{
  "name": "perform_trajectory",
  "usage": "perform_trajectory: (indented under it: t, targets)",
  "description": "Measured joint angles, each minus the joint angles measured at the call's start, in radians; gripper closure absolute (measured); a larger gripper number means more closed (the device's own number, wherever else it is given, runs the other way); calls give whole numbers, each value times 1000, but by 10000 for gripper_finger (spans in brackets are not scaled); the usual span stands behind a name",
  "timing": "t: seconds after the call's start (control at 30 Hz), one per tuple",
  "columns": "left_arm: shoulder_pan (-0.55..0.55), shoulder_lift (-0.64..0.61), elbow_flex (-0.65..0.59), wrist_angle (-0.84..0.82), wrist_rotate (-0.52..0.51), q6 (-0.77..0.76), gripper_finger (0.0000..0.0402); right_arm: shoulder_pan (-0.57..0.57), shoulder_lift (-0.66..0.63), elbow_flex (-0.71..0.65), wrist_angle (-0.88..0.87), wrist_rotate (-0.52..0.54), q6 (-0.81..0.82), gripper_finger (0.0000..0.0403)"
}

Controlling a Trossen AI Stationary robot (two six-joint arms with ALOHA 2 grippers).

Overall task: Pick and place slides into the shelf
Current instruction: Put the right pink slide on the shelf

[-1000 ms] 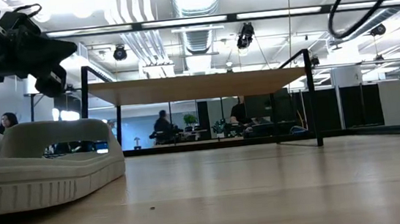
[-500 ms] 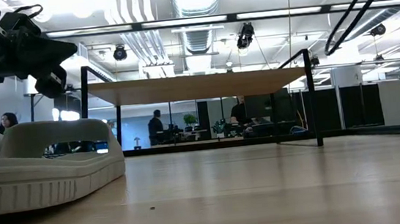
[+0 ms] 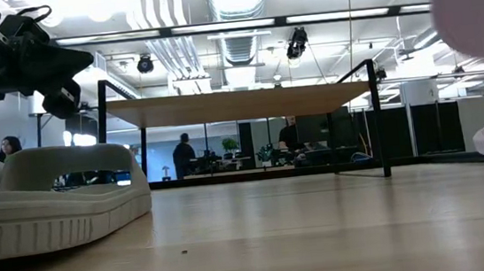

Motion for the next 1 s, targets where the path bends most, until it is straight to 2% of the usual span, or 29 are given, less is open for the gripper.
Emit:
perform_trajectory:
  t: [0.1, 0.17, 0.37, 0.53, 0.63, 0.83, 0.9, 1.0]
  targets:
    - [0, 0, 0, 0, 0, 0, 401, -26, 32, 107, 0, 147, -245, 390]
    - [0, 0, 0, 0, 0, 0, 401, -82, 66, 174, 0, 199, -433, 390]
    - [0, 0, 0, 0, 0, 0, 401, -343, 208, 330, 4, 227, -947, 390]
    - [0, 0, 0, 0, 0, 0, 401, -553, 327, 417, 14, 274, -1166, 390]
    - [0, 0, 0, 0, 0, 0, 401, -646, 390, 455, 99, 307, -1332, 390]
    - [0, 0, 0, 0, 0, 0, 401, -788, 495, 480, 417, 292, -1762, 390]
    - [0, 0, 0, 0, 0, 0, 401, -847, 519, 478, 479, 261, -1826, 390]
    - [0, 1, 0, 0, 0, 0, 401, -942, 531, 454, 500, 181, -1830, 390]
